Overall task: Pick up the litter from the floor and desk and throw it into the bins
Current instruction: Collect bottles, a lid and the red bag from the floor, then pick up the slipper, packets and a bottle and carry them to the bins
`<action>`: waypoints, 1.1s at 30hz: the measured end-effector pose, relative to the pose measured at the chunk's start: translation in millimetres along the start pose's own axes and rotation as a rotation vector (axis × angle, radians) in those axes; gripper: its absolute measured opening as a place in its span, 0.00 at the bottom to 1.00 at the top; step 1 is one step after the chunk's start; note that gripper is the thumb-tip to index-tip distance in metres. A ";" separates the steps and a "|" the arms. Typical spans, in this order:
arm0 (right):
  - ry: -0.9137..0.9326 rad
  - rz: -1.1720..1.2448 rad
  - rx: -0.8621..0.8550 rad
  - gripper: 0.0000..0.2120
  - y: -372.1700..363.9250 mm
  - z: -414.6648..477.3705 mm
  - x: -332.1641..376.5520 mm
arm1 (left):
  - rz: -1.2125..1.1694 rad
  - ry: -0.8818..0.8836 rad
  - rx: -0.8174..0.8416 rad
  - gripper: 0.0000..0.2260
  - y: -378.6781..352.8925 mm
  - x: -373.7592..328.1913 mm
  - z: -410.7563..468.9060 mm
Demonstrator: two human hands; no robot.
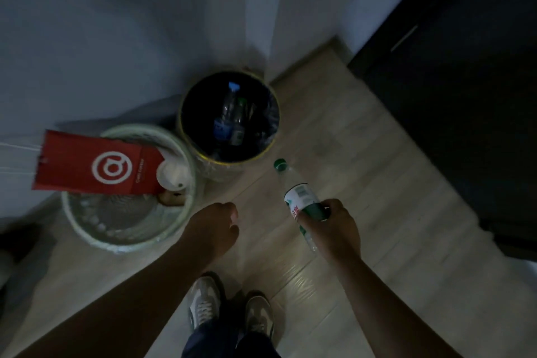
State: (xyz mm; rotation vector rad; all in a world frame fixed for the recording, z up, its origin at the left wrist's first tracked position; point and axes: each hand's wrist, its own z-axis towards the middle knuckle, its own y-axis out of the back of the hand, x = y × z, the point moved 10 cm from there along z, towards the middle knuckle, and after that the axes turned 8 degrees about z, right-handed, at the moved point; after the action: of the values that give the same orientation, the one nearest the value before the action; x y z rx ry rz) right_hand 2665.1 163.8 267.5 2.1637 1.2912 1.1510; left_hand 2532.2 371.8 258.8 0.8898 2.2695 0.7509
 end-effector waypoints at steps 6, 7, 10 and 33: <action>0.088 -0.178 0.062 0.22 17.7 4.7 114.7 | -0.019 0.030 -0.157 0.11 83.1 22.9 -24.2; 0.104 -0.234 0.094 0.23 13.7 8.6 133.5 | -0.014 0.038 -0.172 0.11 93.2 28.8 -27.9; 0.134 -0.315 0.128 0.32 4.7 24.6 190.3 | 0.007 0.066 -0.234 0.15 116.7 49.7 -35.7; 0.678 -0.451 0.204 0.22 108.6 -208.3 331.6 | -0.062 0.101 -0.432 0.14 295.3 29.3 -254.9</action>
State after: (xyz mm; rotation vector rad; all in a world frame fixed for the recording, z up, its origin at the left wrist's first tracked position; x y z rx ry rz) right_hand 2641.1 372.6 615.3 1.4927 2.1179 1.6626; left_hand 2459.5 503.2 620.0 0.5844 2.0868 1.2209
